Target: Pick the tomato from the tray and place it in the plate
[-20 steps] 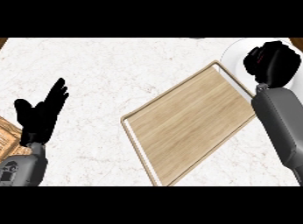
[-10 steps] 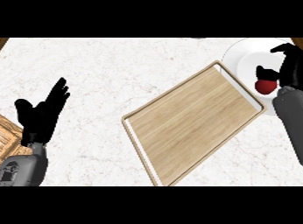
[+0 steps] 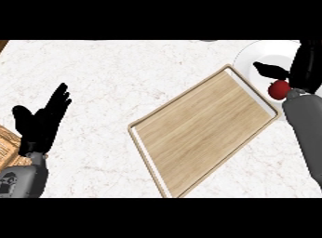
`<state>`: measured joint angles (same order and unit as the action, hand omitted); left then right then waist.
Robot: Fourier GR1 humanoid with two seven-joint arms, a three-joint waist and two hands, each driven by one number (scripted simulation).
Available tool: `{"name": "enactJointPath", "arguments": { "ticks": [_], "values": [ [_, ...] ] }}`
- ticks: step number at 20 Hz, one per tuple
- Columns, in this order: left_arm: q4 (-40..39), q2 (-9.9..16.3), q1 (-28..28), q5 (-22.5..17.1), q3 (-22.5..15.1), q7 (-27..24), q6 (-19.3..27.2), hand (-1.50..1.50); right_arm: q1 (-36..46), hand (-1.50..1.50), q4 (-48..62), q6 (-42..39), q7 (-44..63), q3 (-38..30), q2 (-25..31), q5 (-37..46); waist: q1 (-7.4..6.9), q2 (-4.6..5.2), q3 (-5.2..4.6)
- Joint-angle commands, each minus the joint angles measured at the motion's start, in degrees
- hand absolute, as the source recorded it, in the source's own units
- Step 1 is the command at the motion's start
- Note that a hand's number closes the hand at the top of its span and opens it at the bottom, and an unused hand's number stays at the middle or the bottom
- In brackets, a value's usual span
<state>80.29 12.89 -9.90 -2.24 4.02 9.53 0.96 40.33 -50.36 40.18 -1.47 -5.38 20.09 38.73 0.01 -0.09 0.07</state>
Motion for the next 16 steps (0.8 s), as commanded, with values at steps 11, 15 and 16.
{"name": "enactJointPath", "arguments": {
  "ticks": [11, 15, 16],
  "values": [
    [2.89, -1.86, 0.76, 1.38, -1.16, 1.46, 1.2, 0.0, -14.07, -1.5, -19.59, -18.38, -6.32, -8.46, -2.2, -27.06, 0.28, 0.01, -0.02],
    [0.77, 0.08, 0.63, -0.69, 1.39, 0.77, -2.57, 0.0, -18.78, -1.5, -26.76, -20.12, -7.03, -9.83, 0.01, -28.09, 0.18, 0.02, -0.07],
    [-4.73, -1.85, -2.16, 1.52, 0.97, -2.18, -0.3, 0.0, -18.91, -1.5, -25.12, -20.19, -8.01, -9.95, -0.2, -28.07, 0.21, 0.09, -0.07]
  ]
}}
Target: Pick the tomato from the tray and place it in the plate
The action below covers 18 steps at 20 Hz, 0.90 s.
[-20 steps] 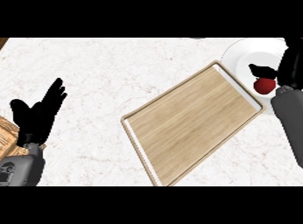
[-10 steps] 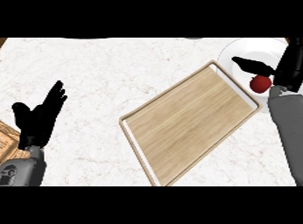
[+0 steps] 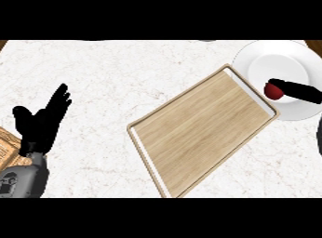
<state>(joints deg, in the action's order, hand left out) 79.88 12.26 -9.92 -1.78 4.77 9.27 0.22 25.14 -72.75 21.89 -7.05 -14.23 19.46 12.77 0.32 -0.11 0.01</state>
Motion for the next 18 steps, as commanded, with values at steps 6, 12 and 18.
{"name": "enactJointPath", "arguments": {
  "ticks": [6, 12, 18],
  "values": [
    [3.2, -1.67, 2.79, 0.9, -0.19, 0.15, -0.06, 0.0, -7.63, -1.5, -1.58, -5.62, -6.78, -5.75, 3.98, -5.96, -0.29, 0.04, -0.01],
    [2.71, -1.07, 2.94, 0.68, 1.32, -0.78, -1.76, 0.0, -7.69, -1.5, -3.74, -5.76, -2.08, -6.74, 6.79, -4.52, -0.35, 0.08, -0.02],
    [0.8, -0.77, 0.44, 0.44, 2.66, 0.8, -2.14, 0.0, -11.71, -1.5, -1.76, -6.86, -4.84, -8.41, 7.05, -5.06, -0.29, 0.08, -0.01]
  ]
}}
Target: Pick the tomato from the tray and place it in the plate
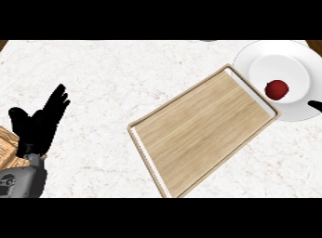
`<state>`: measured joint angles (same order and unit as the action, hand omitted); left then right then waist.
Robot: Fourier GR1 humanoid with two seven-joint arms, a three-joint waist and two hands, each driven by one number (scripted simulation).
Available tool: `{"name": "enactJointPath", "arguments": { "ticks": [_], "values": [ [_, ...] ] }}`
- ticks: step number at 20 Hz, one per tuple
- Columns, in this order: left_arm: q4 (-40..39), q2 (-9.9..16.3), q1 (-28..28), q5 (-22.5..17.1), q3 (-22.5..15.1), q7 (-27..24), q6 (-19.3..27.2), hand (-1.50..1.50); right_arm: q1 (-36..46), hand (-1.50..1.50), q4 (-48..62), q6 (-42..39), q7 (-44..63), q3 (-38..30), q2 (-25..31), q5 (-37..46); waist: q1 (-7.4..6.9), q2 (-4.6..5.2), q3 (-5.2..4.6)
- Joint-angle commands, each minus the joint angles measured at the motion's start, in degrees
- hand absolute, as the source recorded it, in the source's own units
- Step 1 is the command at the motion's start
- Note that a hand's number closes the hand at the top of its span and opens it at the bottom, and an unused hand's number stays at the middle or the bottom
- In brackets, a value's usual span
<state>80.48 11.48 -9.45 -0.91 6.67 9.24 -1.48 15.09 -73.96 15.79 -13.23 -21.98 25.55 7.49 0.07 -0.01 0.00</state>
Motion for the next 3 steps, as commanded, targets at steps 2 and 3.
{"name": "enactJointPath", "arguments": {
  "ticks": [2, 3],
  "values": [
    [-3.67, -1.51, 0.56, 1.82, -0.07, -4.88, 0.82, 0.0, -1.3, -1.5, -0.36, -2.72, 2.46, -1.77, 3.5, -0.29, 0.02, 0.02, -0.01],
    [-5.05, 0.52, -2.76, 0.33, 1.26, -2.51, -1.11, 0.0, -6.1, -1.5, -2.21, -3.56, -0.25, -2.59, 2.0, -1.54, 0.25, 0.0, -0.01]
  ]
}}
